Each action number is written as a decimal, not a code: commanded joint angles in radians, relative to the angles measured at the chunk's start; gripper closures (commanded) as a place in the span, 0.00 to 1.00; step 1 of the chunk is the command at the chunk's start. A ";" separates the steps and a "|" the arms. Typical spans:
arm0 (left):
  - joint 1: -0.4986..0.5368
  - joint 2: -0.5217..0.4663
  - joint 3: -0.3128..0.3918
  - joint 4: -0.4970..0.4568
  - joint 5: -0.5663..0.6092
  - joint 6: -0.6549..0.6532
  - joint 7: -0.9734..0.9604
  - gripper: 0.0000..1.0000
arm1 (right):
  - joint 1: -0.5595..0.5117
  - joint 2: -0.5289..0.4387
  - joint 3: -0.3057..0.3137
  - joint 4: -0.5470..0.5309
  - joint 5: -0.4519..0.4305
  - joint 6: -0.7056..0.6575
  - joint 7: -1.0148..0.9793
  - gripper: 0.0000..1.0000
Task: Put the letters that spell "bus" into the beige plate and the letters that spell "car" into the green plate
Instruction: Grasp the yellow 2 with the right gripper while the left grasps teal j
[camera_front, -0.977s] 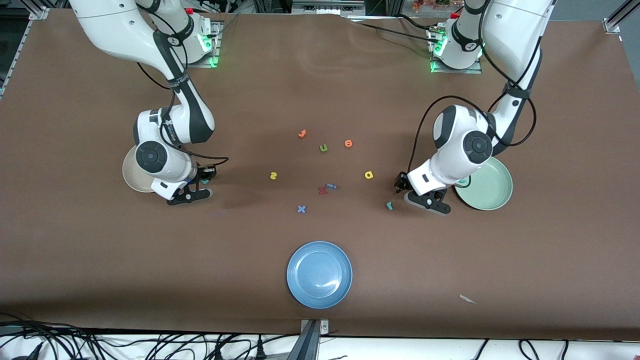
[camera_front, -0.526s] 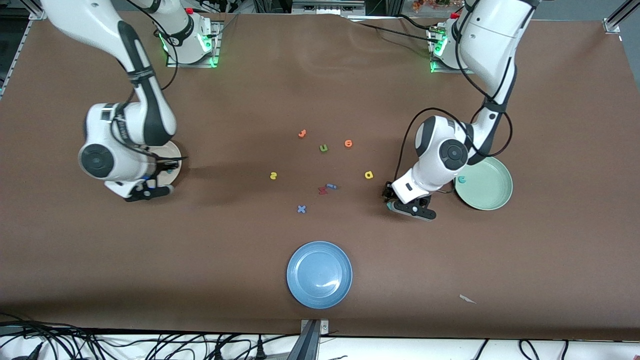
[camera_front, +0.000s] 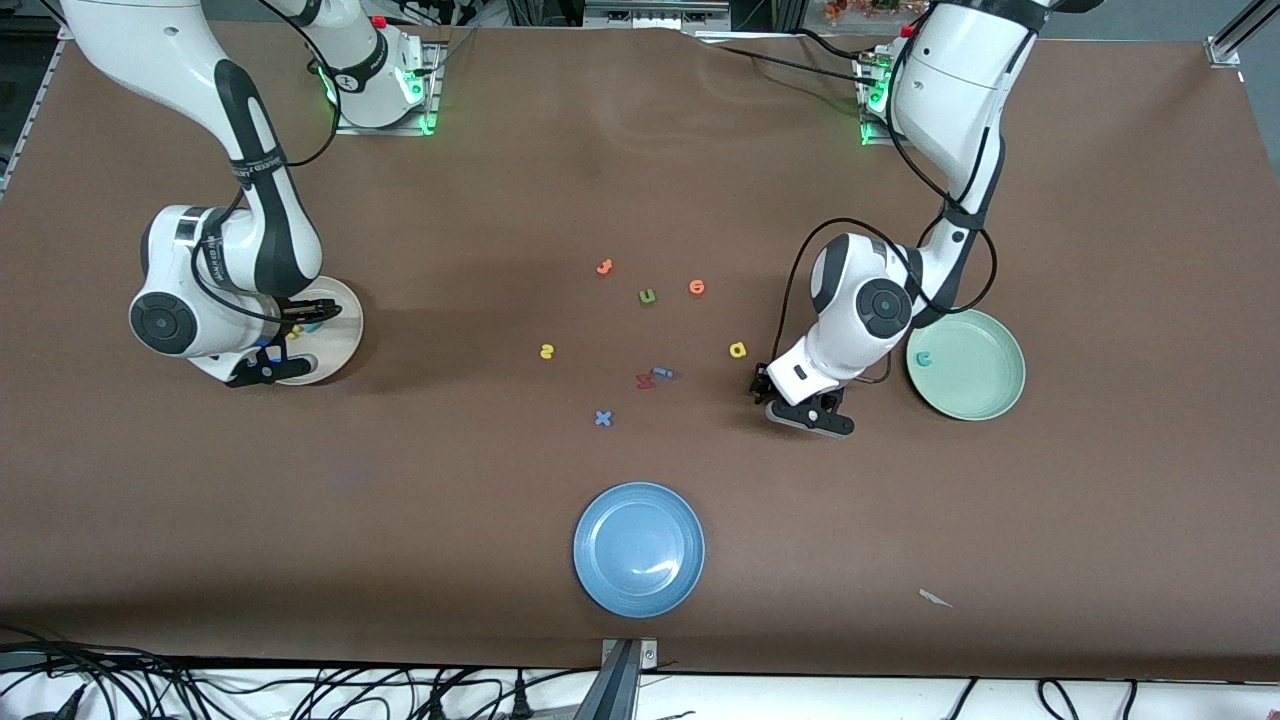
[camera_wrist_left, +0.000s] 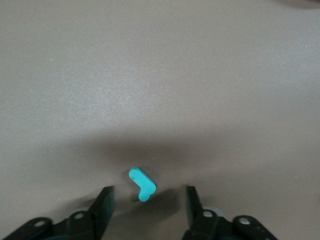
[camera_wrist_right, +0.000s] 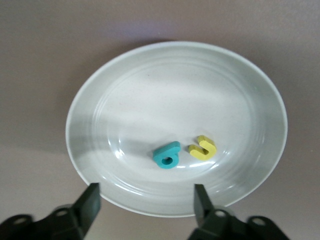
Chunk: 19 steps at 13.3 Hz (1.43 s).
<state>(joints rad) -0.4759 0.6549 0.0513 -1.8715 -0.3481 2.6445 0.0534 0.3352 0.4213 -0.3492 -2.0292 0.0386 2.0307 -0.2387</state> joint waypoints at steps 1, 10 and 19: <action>-0.021 0.022 0.022 0.023 -0.028 0.008 0.008 0.55 | 0.033 -0.059 0.044 0.058 0.010 -0.090 0.065 0.01; -0.038 0.026 0.025 0.023 -0.028 0.008 0.006 0.63 | 0.157 0.068 0.378 0.188 0.040 0.228 0.774 0.02; -0.049 0.034 0.042 0.023 -0.023 0.008 0.020 1.00 | 0.191 0.218 0.409 0.211 0.040 0.453 0.825 0.09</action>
<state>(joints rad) -0.5054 0.6577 0.0811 -1.8670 -0.3481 2.6456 0.0558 0.5158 0.6197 0.0549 -1.8471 0.0650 2.4863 0.5772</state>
